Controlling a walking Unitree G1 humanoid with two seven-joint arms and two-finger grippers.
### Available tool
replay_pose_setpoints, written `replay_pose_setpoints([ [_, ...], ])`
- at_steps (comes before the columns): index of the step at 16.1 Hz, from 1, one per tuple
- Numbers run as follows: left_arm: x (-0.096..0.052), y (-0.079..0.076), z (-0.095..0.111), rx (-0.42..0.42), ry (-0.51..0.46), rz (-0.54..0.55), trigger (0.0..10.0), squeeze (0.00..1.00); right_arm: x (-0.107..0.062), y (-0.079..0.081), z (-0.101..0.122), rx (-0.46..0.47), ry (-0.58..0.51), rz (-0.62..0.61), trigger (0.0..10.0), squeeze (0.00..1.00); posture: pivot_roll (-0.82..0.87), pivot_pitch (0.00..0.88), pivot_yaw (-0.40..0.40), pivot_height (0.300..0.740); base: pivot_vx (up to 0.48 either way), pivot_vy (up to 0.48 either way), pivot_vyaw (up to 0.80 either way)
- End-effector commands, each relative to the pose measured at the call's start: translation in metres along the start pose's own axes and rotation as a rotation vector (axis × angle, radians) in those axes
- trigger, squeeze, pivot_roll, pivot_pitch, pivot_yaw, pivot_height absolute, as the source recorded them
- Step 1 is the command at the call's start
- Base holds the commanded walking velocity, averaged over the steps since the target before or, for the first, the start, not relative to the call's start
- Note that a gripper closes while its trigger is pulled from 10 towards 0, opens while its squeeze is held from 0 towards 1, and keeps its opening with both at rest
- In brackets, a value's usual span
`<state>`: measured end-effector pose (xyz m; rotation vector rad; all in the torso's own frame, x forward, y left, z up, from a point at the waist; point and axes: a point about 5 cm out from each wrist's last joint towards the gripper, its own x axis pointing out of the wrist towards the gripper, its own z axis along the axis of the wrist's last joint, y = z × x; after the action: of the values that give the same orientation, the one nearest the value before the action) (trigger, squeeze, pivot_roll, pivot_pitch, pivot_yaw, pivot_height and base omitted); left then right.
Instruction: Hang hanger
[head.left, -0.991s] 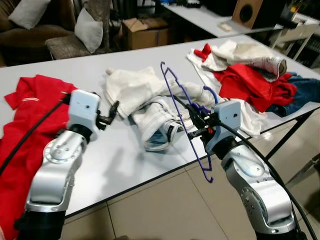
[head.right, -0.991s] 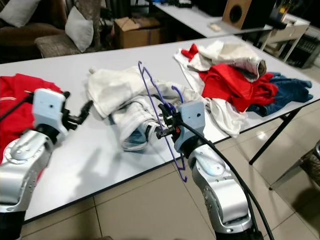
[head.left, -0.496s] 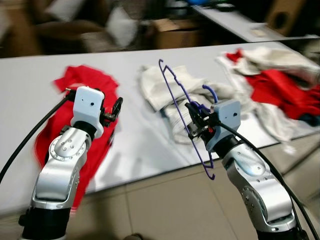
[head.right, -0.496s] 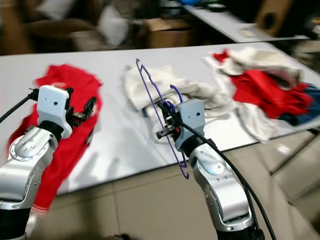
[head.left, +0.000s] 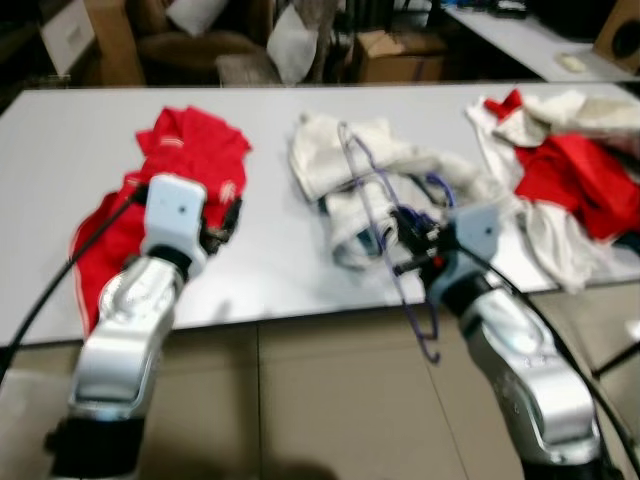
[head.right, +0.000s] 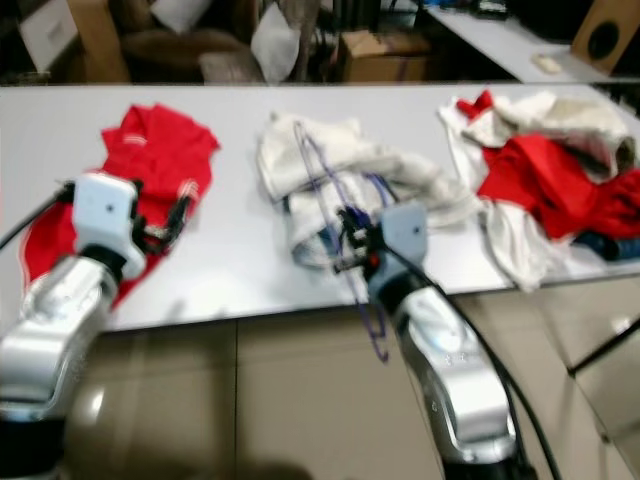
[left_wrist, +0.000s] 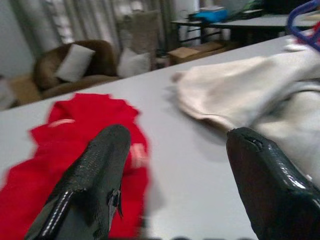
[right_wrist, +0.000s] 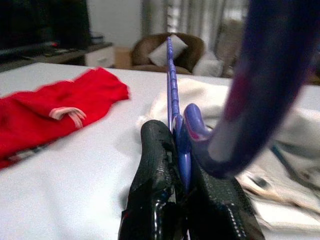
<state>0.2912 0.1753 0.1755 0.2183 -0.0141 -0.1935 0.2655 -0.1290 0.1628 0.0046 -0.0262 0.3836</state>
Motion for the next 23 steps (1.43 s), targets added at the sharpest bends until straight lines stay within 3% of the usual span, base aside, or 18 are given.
replay_pose_setpoints([
  [1,0.000,0.001,-0.001,-0.001,0.003,-0.003,10.0,0.15,0.000,0.000,0.001,0.013,-0.005,0.004,10.0,0.00,-0.03,0.001,-0.015,0.740,0.000,0.259,0.00],
  [5,-0.001,0.004,-0.002,0.000,0.009,0.001,10.0,0.15,-0.001,0.001,-0.003,0.015,0.008,0.011,10.0,0.00,-0.03,0.006,-0.017,0.740,0.000,0.472,0.00],
  [8,-0.002,0.005,-0.002,0.025,0.011,0.014,10.0,0.16,0.000,0.004,-0.003,-0.043,0.024,0.045,10.0,0.00,-0.03,0.008,-0.017,0.740,0.000,0.303,0.00],
  [11,-0.001,0.005,-0.003,0.043,0.018,0.017,10.0,0.18,0.000,0.005,-0.004,-0.045,0.019,0.040,10.0,0.00,-0.03,0.009,-0.018,0.740,0.000,-0.480,0.80],
  [14,-0.002,0.001,-0.003,0.032,0.012,-0.007,10.0,0.17,-0.001,-0.001,-0.003,0.008,0.001,-0.003,10.0,0.00,-0.03,0.009,-0.016,0.740,0.000,-0.462,0.00],
  [18,-0.004,0.000,-0.012,-0.040,0.016,-0.024,10.0,0.14,-0.007,-0.005,-0.008,0.014,0.021,-0.040,10.0,0.00,-0.03,0.013,-0.017,0.740,0.000,0.000,0.00],
  [23,-0.009,0.017,-0.023,-0.073,0.054,0.050,10.0,0.15,-0.010,0.000,-0.012,0.013,0.028,-0.009,10.0,0.00,-0.02,0.019,-0.015,0.740,0.182,0.000,0.00],
])
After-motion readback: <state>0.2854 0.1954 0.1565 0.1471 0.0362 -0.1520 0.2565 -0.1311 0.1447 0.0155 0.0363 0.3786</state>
